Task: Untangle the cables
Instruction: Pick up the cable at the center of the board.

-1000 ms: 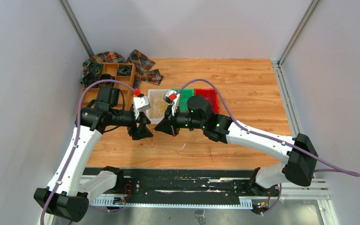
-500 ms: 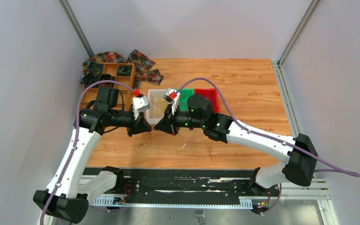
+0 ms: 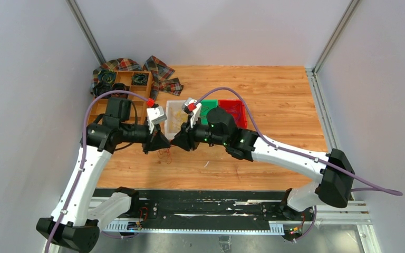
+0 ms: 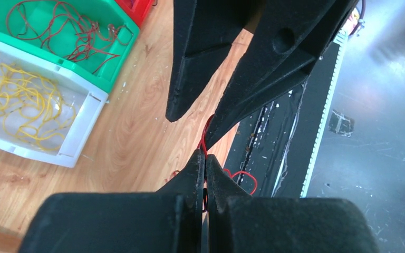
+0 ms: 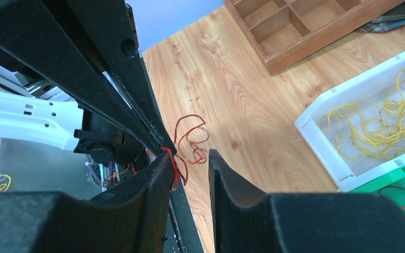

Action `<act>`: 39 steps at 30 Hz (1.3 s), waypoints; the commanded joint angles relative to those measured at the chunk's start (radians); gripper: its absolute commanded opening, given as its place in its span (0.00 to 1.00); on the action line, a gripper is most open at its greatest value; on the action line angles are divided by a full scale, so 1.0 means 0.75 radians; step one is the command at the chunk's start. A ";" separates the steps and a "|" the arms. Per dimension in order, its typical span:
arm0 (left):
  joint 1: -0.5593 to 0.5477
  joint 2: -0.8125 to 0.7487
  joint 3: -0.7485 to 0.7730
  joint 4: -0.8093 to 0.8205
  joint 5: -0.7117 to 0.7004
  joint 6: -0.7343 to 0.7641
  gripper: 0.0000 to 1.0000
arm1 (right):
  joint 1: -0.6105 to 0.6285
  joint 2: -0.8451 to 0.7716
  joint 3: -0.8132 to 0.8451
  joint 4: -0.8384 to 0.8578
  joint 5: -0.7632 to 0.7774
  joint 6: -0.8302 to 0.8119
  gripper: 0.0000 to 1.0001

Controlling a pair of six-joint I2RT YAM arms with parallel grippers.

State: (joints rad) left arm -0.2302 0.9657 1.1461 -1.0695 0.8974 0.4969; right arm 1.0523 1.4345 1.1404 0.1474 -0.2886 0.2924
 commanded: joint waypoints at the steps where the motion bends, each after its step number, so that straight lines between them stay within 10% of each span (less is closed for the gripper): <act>1: 0.008 -0.049 0.040 0.017 0.072 -0.060 0.01 | 0.036 -0.008 0.004 0.126 0.219 -0.004 0.31; 22: 0.008 -0.077 0.140 0.019 0.120 -0.169 0.01 | 0.192 -0.108 -0.120 0.110 0.864 -0.320 0.09; 39: 0.008 -0.045 0.213 0.021 0.286 -0.241 0.00 | 0.192 -0.061 -0.136 0.357 0.796 -0.202 0.34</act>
State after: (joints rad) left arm -0.2195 0.9394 1.2678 -1.0496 1.0286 0.3458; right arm 1.2007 1.3693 1.0550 0.3328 0.2638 0.1341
